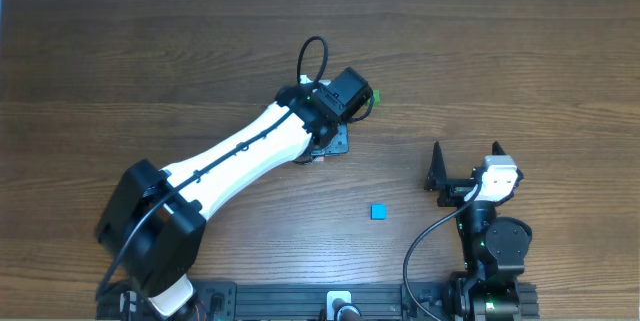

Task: Stack Cubes

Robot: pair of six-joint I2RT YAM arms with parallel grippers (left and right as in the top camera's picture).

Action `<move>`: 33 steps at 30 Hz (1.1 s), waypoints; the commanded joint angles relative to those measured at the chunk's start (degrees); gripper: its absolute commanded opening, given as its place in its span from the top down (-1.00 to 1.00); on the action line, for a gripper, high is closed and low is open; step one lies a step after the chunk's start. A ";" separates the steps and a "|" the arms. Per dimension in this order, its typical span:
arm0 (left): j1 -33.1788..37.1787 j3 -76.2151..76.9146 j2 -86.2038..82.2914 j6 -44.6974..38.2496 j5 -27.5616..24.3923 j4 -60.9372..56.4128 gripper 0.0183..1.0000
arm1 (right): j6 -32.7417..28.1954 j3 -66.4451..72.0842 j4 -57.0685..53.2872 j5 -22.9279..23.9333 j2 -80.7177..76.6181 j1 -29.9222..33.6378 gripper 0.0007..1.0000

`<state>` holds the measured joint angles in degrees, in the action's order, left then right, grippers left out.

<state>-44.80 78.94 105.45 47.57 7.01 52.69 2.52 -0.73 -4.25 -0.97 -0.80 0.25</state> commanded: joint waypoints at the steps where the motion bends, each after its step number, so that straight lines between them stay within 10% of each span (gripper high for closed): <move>1: 0.44 0.79 1.99 -0.70 -1.18 -0.11 0.96 | -0.46 0.44 0.09 0.17 0.42 0.31 -0.99; 33: 0.83 0.79 3.13 -0.83 -1.62 0.92 0.95 | -0.48 0.44 0.09 0.17 0.42 0.31 -0.99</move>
<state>-44.75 78.94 107.61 47.57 5.76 53.45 2.55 -0.73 -4.25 -0.97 -0.80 0.25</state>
